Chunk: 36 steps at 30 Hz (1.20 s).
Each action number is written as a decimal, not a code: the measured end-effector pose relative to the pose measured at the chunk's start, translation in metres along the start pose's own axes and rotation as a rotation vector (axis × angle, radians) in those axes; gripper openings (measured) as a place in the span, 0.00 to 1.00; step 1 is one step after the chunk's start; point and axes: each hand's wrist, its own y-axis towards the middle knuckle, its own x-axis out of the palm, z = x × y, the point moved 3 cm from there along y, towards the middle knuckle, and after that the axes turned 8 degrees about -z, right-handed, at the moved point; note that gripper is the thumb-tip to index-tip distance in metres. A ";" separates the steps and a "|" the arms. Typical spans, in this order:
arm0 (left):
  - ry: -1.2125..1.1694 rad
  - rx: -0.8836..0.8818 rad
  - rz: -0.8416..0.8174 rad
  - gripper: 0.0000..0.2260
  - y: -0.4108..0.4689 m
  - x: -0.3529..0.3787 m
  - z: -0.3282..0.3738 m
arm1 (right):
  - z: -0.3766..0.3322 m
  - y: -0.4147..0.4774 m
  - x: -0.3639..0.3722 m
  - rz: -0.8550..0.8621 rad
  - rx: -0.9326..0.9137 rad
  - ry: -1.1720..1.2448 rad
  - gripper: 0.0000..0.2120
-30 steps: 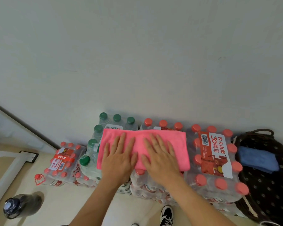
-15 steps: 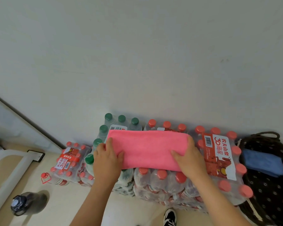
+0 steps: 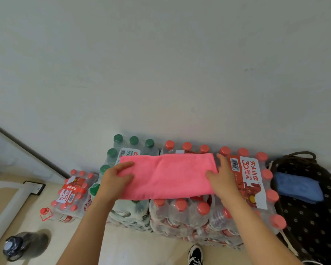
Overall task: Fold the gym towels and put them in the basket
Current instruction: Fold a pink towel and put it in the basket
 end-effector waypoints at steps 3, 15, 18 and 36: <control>-0.342 -0.110 -0.072 0.14 -0.002 -0.011 0.001 | 0.000 0.005 -0.015 -0.078 0.140 0.350 0.31; -0.485 0.060 -0.227 0.32 -0.021 -0.016 -0.017 | 0.006 -0.021 -0.047 -0.601 0.130 0.565 0.26; -0.219 0.116 -0.042 0.24 -0.031 -0.015 -0.005 | -0.001 -0.026 -0.048 -0.505 -0.010 0.222 0.28; 0.249 0.104 0.218 0.08 0.005 0.027 0.008 | 0.015 -0.001 -0.045 0.103 -0.039 -0.430 0.13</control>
